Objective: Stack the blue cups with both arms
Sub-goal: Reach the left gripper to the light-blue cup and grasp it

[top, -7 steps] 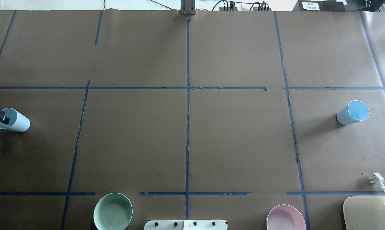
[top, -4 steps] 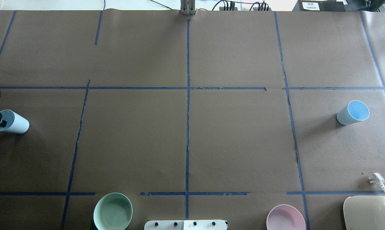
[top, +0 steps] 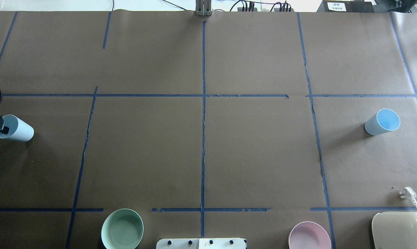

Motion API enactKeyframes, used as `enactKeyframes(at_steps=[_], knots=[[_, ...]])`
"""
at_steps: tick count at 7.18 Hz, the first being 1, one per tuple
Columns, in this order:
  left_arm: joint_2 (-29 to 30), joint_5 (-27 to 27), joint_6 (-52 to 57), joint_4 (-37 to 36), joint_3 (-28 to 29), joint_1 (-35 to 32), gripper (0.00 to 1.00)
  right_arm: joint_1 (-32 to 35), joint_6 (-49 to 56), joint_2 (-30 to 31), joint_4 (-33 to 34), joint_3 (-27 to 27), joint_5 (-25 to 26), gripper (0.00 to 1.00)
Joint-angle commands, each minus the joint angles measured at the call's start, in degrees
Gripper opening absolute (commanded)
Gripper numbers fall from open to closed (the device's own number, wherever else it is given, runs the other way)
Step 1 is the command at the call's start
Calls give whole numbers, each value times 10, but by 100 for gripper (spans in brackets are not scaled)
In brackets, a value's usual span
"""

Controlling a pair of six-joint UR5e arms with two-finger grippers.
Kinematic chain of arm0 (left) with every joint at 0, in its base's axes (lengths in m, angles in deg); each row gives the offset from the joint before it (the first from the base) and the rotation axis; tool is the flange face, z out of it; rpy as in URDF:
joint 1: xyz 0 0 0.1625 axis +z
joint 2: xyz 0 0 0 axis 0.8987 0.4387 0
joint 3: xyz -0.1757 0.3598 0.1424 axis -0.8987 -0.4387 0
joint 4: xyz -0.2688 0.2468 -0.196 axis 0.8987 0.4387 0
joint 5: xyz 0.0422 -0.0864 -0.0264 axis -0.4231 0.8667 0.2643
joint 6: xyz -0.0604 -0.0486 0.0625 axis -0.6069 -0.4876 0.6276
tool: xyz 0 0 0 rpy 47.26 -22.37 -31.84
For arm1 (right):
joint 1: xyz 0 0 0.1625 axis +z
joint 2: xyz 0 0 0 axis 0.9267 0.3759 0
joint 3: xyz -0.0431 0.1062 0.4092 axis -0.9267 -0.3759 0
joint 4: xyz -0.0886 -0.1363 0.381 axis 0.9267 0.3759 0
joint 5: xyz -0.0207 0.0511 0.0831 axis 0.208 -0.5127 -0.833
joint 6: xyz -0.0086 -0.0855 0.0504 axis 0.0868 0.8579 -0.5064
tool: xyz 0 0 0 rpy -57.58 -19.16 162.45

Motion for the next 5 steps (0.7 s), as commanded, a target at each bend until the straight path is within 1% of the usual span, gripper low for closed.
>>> enactKeyframes(at_steps=[1, 2, 3, 4, 5], knots=[[60, 0, -63, -61, -34, 2, 0, 0, 0, -2, 0, 9, 0, 100], [94, -2, -85, -148, -80, 34, 0, 0, -1, -1, 0, 17, -2, 100], [144, -28, -113, -240, -118, 63, 0, 0, 0, 0, 1, 18, -2, 100], [219, -81, -168, -321, -133, 117, 0, 0, -1, -2, 1, 20, -2, 100], [284, -114, -246, -356, -128, 187, 0, 0, -1, -5, 0, 27, -4, 100]])
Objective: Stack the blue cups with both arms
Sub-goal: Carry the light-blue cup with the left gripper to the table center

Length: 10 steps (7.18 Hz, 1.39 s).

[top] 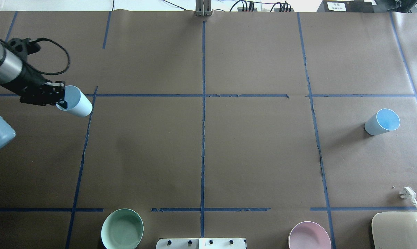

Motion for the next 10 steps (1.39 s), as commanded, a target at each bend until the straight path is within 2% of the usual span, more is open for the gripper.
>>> enactKeyframes(at_steps=[1, 3, 4, 5, 6, 10], knots=[[126, -66, -148, -67, 4, 124, 0, 0, -1, 0, -1, 14, 0, 100], [210, -123, -211, -57, 74, 202, 0, 0, 0, 7, -1, 13, 5, 100], [242, -147, -215, -32, 117, 218, 0, 0, 0, 7, -1, 12, 5, 100], [278, -155, -218, 3, 184, 219, 0, 0, 0, 7, -1, 12, 4, 100], [295, -155, -218, 28, 222, 219, 0, 0, -1, 7, -1, 13, 3, 100], [294, -155, -216, 38, 229, 219, 3, 0, -2, 7, -1, 14, -1, 100]])
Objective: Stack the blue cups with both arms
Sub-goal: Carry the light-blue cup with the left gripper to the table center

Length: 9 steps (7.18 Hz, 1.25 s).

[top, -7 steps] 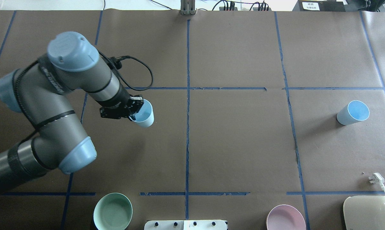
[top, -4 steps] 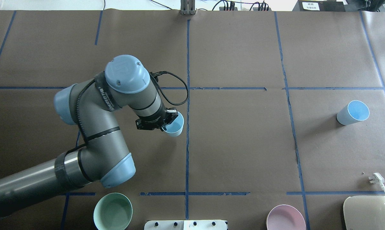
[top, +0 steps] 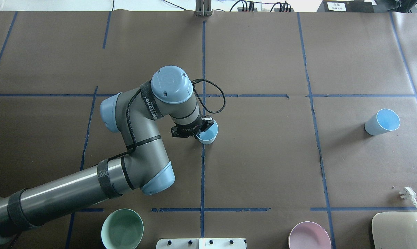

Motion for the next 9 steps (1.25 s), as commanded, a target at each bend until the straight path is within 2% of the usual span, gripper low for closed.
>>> enactKeyframes(at_steps=[1, 4, 5, 7, 9], knots=[[0, 0, 2, 1, 2, -1, 5, 0, 0, -1, 0, 0, 0, 100], [-3, 0, 6, 1, 2, -2, 9, 0, 0, -1, 0, 0, 0, 100], [-3, 0, 6, 1, 2, -4, 33, 0, 0, -1, 0, 0, 0, 100], [-4, -1, 6, 0, 2, -4, 100, 0, 0, -1, 0, 0, 0, 100], [-3, 0, 6, -1, -1, -4, 100, 0, 0, -1, 1, -1, 0, 100]])
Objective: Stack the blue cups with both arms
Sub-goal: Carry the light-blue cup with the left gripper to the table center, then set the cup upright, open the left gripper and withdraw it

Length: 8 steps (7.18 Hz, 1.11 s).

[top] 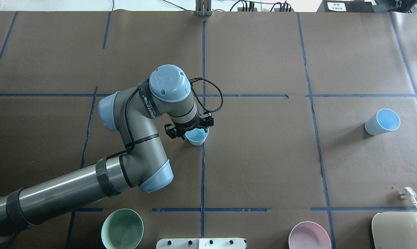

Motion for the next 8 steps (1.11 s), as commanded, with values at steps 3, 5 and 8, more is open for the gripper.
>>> enactKeyframes(at_steps=[3, 5, 8], knots=[[0, 1, 0, -1, -5, -2, 100, 0, 0, 0, 0, -4, 0, 100], [-1, 5, 0, -5, -8, -14, 100, 0, 0, -1, 1, -4, 1, 100], [-70, 54, 1, -19, -86, -49, 100, 0, 0, -1, 1, -3, 0, 100]])
